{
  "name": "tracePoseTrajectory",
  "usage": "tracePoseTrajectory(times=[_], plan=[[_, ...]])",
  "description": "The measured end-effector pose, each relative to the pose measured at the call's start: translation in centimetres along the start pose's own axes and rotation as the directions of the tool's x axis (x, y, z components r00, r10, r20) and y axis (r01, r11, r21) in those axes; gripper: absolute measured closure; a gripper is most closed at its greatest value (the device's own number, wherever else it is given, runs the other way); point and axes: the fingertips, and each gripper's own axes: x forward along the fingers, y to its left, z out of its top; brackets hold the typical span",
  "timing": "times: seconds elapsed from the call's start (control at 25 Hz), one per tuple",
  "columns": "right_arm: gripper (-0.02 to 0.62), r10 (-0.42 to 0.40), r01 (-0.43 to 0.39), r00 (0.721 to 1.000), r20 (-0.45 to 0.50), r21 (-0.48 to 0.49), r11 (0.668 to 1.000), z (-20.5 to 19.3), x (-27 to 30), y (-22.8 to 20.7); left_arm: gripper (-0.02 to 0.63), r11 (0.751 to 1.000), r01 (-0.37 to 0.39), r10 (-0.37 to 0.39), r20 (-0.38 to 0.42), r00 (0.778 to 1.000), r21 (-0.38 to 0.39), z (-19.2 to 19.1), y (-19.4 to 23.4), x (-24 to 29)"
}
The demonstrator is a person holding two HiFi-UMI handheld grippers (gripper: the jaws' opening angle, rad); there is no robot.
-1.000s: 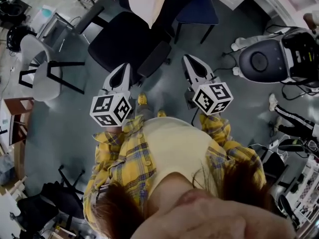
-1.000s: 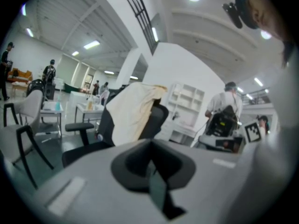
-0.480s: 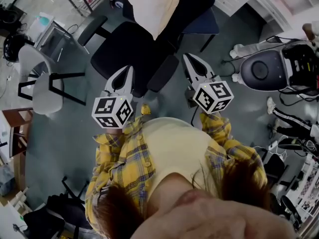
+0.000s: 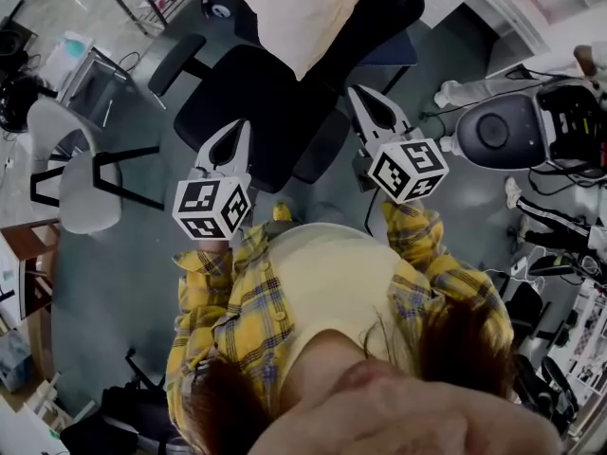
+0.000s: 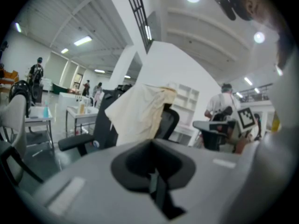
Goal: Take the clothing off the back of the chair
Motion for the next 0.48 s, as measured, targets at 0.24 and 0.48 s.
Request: tracePoseTrajectory(times=[0.24, 0.48], plan=[[0.581, 0.014, -0.015, 1.000, -0.020, -0.035, 0.999, 0.5, 1.5, 0.5, 0.603, 1.000, 0.020, -0.021, 0.014, 1.000, 0.019, 1.7, 0.5, 2.2], [0.581, 0.019, -0.019, 1.000, 0.002, -0.052, 0.998, 2.2, 3.6, -1.9, 0.603, 0.999, 0.033, -0.035, 0.039, 0.999, 0.034, 3.9, -0.5, 5.1]])
